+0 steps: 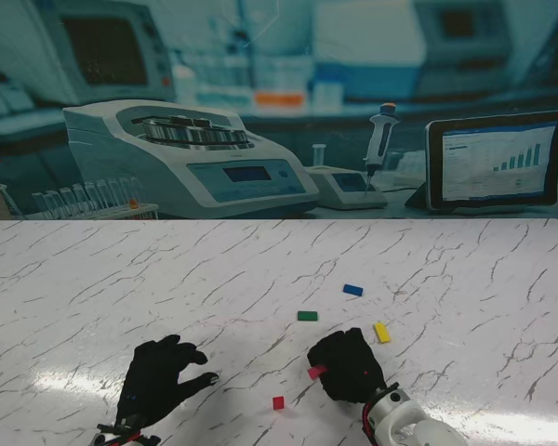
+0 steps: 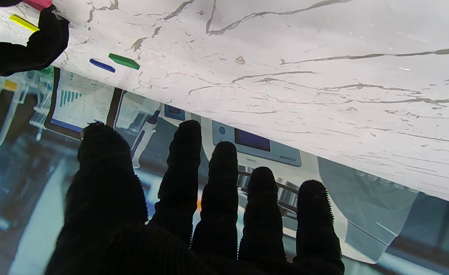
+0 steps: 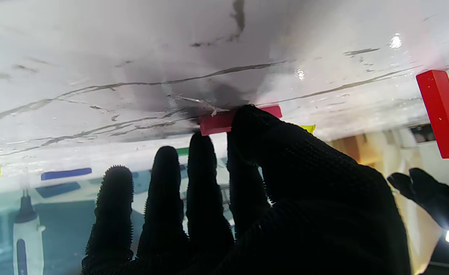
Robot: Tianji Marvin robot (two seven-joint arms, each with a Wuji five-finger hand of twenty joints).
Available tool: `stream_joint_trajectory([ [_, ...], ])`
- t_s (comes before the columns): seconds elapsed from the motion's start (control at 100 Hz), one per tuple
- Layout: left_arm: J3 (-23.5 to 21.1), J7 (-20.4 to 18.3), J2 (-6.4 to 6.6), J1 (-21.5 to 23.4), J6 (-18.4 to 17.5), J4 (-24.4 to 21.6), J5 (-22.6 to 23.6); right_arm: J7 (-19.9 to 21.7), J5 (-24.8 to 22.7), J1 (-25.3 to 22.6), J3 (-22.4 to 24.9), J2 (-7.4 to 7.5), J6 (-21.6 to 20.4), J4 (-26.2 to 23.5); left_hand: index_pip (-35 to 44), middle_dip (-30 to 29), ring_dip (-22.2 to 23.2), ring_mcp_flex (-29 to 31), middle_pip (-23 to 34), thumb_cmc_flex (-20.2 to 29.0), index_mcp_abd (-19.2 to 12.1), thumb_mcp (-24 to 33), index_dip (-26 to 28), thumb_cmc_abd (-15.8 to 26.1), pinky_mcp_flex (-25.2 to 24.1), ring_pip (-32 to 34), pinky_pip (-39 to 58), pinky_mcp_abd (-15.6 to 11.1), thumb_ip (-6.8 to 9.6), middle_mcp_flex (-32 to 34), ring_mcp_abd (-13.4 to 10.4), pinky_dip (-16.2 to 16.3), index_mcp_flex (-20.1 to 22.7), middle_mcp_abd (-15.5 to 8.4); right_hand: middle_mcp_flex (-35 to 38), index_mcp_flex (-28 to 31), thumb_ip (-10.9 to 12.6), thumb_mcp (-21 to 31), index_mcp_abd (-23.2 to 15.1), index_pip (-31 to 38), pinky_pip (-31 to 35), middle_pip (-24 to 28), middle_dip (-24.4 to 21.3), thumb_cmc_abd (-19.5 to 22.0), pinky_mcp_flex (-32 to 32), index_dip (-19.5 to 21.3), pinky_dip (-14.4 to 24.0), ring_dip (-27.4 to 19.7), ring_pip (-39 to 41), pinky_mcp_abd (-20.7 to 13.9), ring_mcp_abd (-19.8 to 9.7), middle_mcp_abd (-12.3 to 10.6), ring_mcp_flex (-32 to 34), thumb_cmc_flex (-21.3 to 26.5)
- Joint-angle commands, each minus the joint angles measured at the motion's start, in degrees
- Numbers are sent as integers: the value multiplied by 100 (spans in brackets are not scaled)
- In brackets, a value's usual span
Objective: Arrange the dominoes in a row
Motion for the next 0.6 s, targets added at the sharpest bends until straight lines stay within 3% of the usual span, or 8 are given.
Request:
stream_joint_trajectory([
  [0.0,11,-53,-19,46,-104,-10,-32,69,-9,-98,-45,-28,59,110,26,78,69,41,92,-113,-135,19,76,68,-34,56,57,-1,155,52,-83,22,-10,-114,207,240,-413,-5,-425,993,149,357,199,-441,-13,527,-66,106,160,-20,77,2,58,373],
  [0.13,18,-43,-24,40,-113,-2,-58,67,4,-89,-57,-34,114,105,19,77,73,47,89,-90,-118,31,73,148,-32,59,74,13,151,57,-76,30,3,-94,122,154,-405,32,-590,1441,164,589,520,-434,-29,1073,-76,144,207,-22,104,2,0,413],
  [0.59,36,-51,-31,31,-105,-4,-115,-269,111,-29,-177,-97,216,256,2,76,82,56,95,220,-100,25,61,386,-33,69,117,57,103,81,-62,52,59,-65,-211,-42,-547,441,-694,2382,237,1609,1793,-601,105,1723,-55,377,503,109,289,104,108,532],
])
